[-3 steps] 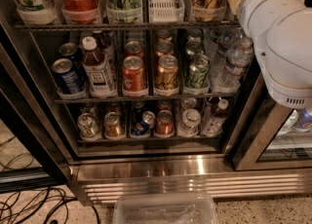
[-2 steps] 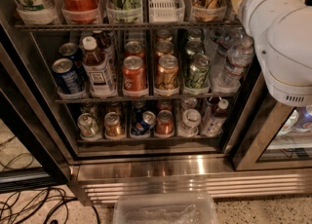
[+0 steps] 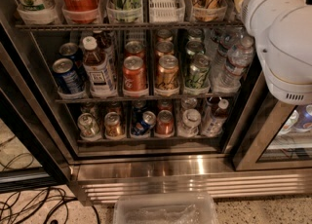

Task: Pick redbull can from top shelf of fridge

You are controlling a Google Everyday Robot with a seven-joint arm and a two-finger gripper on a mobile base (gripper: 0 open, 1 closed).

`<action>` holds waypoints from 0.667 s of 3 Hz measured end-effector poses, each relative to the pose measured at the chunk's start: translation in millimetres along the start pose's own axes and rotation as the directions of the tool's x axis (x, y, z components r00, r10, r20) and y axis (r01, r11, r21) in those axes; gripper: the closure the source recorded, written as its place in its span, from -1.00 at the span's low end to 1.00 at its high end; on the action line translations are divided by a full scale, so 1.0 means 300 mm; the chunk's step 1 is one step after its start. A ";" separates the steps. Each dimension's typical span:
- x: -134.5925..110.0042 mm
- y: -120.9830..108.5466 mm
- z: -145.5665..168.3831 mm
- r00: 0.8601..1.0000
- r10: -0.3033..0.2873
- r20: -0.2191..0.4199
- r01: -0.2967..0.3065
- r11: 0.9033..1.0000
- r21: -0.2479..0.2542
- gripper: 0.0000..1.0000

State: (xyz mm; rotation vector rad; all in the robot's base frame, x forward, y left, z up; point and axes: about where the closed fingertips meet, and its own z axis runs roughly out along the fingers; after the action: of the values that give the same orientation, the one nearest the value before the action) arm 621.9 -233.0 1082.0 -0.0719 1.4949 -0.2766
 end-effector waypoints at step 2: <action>0.005 -0.001 0.002 1.000 0.004 -0.007 -0.004 1.000 -0.008 1.00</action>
Offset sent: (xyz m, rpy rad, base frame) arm 0.0005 -0.0005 -0.0012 0.0038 0.0076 0.0056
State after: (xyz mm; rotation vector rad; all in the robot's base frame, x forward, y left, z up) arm 622.4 -233.5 1080.7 -0.0743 1.5032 -0.2686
